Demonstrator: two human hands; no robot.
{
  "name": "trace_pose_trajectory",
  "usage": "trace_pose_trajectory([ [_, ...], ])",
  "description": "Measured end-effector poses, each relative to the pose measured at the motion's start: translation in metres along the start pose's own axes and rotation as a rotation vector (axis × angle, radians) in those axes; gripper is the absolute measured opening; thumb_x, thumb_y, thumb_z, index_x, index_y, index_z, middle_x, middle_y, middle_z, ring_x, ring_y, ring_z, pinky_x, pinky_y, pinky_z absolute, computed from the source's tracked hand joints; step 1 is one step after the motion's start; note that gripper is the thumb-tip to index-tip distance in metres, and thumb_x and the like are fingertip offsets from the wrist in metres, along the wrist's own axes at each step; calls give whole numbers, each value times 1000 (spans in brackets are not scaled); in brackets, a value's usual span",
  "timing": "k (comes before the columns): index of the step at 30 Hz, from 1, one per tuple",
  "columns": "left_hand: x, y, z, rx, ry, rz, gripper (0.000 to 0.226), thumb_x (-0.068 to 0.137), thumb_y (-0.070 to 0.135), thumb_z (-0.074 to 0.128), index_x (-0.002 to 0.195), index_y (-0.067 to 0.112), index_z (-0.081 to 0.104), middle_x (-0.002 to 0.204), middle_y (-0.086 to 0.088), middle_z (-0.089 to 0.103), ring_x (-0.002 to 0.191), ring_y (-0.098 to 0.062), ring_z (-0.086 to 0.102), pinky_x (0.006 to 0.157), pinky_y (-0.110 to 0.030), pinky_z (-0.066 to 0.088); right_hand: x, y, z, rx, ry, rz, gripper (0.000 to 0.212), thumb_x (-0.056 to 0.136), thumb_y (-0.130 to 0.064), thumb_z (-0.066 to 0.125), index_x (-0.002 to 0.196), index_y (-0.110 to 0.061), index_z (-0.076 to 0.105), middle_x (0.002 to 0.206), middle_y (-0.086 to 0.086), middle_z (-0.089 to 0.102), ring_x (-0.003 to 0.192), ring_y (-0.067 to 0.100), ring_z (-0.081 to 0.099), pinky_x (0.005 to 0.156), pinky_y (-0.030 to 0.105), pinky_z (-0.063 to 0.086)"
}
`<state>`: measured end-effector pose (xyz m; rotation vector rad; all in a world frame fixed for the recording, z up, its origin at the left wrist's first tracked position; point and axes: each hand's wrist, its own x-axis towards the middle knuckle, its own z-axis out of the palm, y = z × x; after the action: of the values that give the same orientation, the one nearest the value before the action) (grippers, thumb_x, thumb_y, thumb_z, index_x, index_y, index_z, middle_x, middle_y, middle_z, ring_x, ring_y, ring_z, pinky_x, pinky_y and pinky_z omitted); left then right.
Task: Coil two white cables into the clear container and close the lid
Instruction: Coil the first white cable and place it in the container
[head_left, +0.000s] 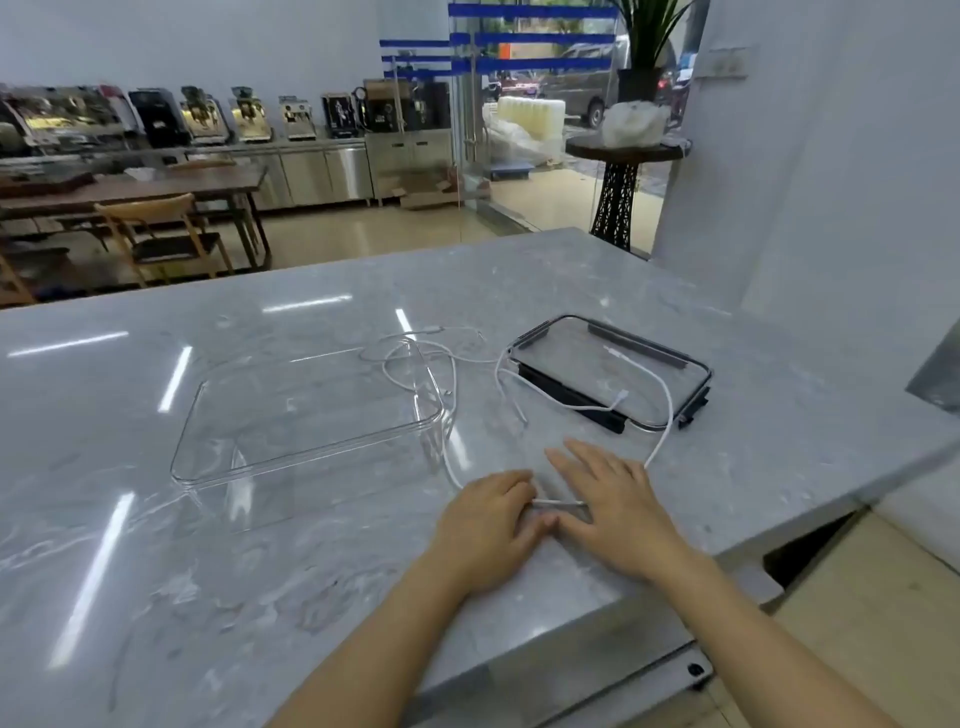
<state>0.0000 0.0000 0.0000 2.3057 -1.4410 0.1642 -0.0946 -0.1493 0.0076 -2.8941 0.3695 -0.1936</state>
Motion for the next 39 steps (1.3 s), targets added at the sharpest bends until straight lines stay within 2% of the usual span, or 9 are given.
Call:
trace_pose_trajectory([
  [5, 3, -10, -2, -36, -81, -22, 34, 89, 31, 37, 100, 8, 60, 105, -11, 64, 98, -32, 58, 80, -36, 42, 3, 4, 8, 125, 87, -98, 64, 73, -66, 30, 101, -22, 68, 112, -5, 63, 109, 17, 54, 82, 28, 23],
  [11, 11, 7, -23, -250, 132, -184, 18, 97, 24, 38, 93, 13, 52, 86, -1, 63, 82, -25, 56, 71, -36, 39, 12, 1, -11, 99, 412, -98, 26, 81, -34, 50, 71, -13, 60, 67, -1, 64, 64, 23, 58, 69, 31, 34],
  [15, 31, 20, -63, -553, 355, -255, 18, 97, 18, 41, 79, 18, 46, 66, 7, 50, 62, -13, 47, 62, -29, 38, 27, 10, -48, 63, 701, 15, 30, 82, -30, 43, 71, -9, 62, 70, 4, 65, 70, 26, 61, 71, 26, 20],
  [20, 64, 31, -119, -1071, 576, -459, 19, 96, 13, 42, 78, 17, 50, 66, 1, 50, 54, -13, 45, 58, -26, 44, 46, -12, -97, 304, 930, 191, 36, 83, -17, 58, 118, -7, 52, 123, 14, 48, 112, 23, 39, 92, 33, 25],
  [22, 78, 32, -139, -1330, 595, -557, 19, 96, 9, 41, 80, 11, 51, 66, -2, 49, 53, -13, 44, 57, -25, 46, 46, -31, -115, 580, 861, 102, 29, 84, -11, 61, 112, -8, 53, 109, 4, 52, 97, 15, 49, 89, 29, 34],
  [27, 106, 43, -183, -1887, 493, -500, 23, 97, 4, 36, 79, 2, 50, 68, -6, 48, 58, -13, 47, 68, -30, 54, 56, -78, -127, 989, 242, -84, 17, 88, -21, 59, 104, -18, 57, 90, -5, 63, 87, 9, 60, 82, 25, 48],
  [35, 115, 22, -234, -1310, 473, -539, 21, 90, -7, 40, 103, 5, 53, 76, -7, 59, 81, -20, 56, 82, -30, 49, 76, -91, -176, 1163, 352, -309, 25, 96, -10, 43, 86, -14, 65, 54, -5, 38, 51, 11, 37, 46, 23, 39],
  [37, 111, 13, -236, -1020, 383, -433, 52, 85, -4, 50, 126, 27, 40, 102, -8, 52, 99, -21, 49, 92, -34, 42, 81, -86, -194, 1165, 292, -399, 23, 93, -12, 45, 85, -9, 66, 50, -7, 35, 49, 12, 30, 42, 23, 30],
  [39, 105, 9, -234, -668, 301, -376, 55, 80, 14, 65, 122, 43, 45, 135, -8, 31, 123, -28, 34, 107, -45, 31, 84, -82, -213, 1174, 232, -461, 21, 88, -15, 49, 81, -5, 66, 47, -7, 33, 46, 12, 25, 42, 22, 21],
])
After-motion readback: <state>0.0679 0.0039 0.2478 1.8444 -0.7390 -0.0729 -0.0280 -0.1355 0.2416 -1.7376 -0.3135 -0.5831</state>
